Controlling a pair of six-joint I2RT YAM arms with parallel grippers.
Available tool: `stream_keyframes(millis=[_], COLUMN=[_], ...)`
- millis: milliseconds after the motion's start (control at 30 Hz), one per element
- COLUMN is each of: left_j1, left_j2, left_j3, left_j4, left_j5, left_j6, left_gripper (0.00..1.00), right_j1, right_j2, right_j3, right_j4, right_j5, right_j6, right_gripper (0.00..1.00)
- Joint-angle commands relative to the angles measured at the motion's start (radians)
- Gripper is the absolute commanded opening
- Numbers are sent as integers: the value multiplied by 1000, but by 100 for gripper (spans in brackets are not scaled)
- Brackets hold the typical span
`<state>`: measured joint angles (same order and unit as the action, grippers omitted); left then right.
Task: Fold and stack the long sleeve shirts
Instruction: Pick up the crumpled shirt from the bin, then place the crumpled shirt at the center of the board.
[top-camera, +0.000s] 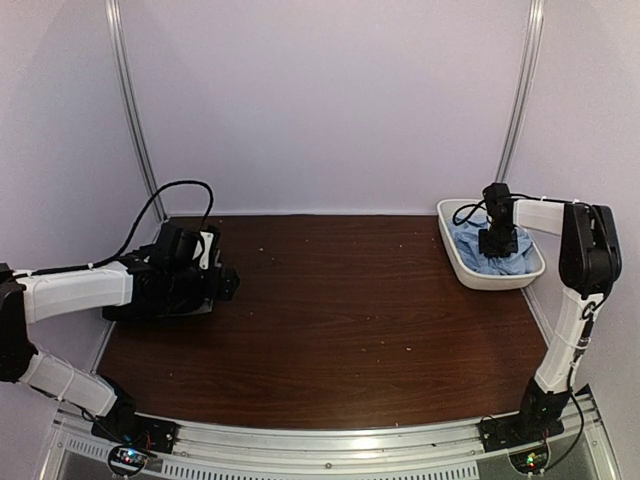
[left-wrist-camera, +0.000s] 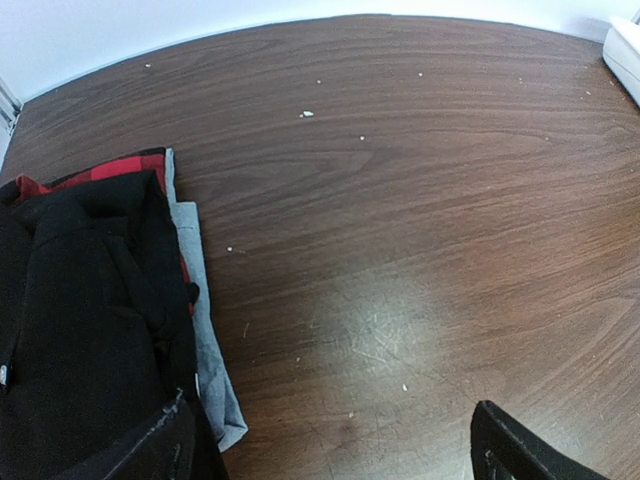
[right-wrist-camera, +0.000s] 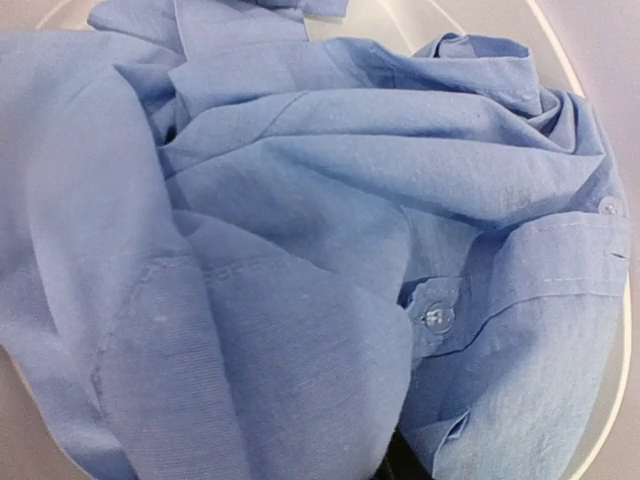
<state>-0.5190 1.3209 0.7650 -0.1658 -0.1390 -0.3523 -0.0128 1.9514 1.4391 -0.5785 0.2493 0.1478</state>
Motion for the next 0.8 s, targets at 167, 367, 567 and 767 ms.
stream_keyframes(millis=[167,367,567,767], left_j1=[-7,-7,-7,-7], left_j2=[-9,-32,-64,-117], left_j3=[35,37,54,50], left_j4=[2,-1,1,23], left_j5=[-10,-21,-12,7], left_j6=[4,-11,-28,-41], left_gripper=[98,98,98,98], right_j1=[55,135,270,499], right_j2=[-296,-476,-563,-536], right_j3=[-7,126,402,569], right_j4=[38,-15,-51,11], right_j5=[-49,-93,-328,-608], right_j6=[-16,-16,56,172], right_gripper=[3,0,0,0])
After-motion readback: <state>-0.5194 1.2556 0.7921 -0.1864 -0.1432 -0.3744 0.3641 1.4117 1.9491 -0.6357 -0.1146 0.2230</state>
